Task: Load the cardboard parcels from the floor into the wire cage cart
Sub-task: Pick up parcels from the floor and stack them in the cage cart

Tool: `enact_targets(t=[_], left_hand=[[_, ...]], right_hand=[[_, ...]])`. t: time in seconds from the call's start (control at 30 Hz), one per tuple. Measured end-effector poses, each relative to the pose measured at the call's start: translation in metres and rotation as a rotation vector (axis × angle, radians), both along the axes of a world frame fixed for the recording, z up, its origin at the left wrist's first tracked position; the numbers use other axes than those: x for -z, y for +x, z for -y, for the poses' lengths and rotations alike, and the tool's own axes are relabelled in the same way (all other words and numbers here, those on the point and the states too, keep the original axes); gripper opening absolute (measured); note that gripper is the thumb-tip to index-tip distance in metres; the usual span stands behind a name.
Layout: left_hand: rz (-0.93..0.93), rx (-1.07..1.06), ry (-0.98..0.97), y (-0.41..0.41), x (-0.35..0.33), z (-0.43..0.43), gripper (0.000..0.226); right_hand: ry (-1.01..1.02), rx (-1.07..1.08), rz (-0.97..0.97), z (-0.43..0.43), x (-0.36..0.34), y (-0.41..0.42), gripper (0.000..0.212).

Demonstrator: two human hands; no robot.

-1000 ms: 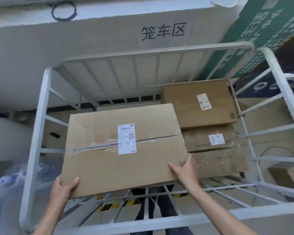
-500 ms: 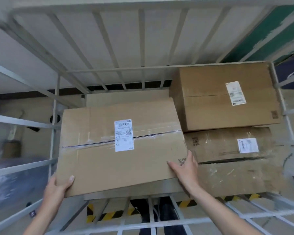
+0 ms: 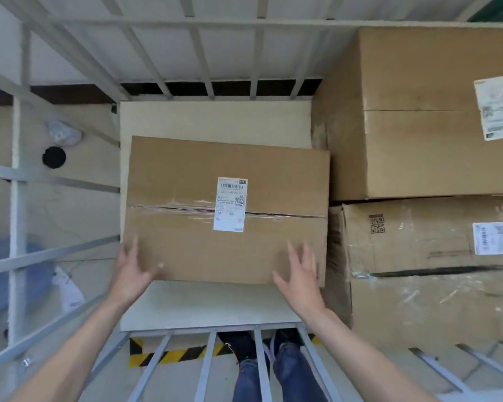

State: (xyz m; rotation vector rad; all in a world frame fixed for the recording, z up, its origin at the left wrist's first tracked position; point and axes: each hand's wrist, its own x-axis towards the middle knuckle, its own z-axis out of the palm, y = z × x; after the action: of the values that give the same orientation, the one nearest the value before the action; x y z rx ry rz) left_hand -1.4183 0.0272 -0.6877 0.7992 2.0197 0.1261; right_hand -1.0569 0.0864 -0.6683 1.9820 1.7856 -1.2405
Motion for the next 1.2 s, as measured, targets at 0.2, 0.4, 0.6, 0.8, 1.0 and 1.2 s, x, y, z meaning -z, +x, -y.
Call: enact_targets(t=[0.2,0.4,0.6,0.8,1.0,1.2], left_hand=[[-0.333,0.656,-0.018,0.047,0.033,0.022,0.111],[-0.411,0.687,-0.062,0.058,0.048,0.003,0.103],[-0.421,0.634,-0.052,0.057,0.049,-0.071,0.096],[-0.410,0.612,-0.016,0.047,0.049,-0.141,0.096],[-0.398,0.575,-0.014,0.043,0.053,-0.179,0.097],[-0.381,0.568,-0.043,0.044,0.046,-0.183,0.099]], right_hand=[[-0.190,-0.465,0.305,0.009,0.035,0.000,0.119],[-0.055,-0.486,0.370,-0.018,0.051,0.009,0.115],[0.007,-0.500,0.339,-0.094,0.052,0.005,0.099],[0.053,-0.502,0.316,-0.157,0.053,0.000,0.096],[0.054,-0.496,0.261,-0.206,0.053,0.000,0.094],[0.085,-0.505,0.237,-0.201,0.051,0.003,0.088]])
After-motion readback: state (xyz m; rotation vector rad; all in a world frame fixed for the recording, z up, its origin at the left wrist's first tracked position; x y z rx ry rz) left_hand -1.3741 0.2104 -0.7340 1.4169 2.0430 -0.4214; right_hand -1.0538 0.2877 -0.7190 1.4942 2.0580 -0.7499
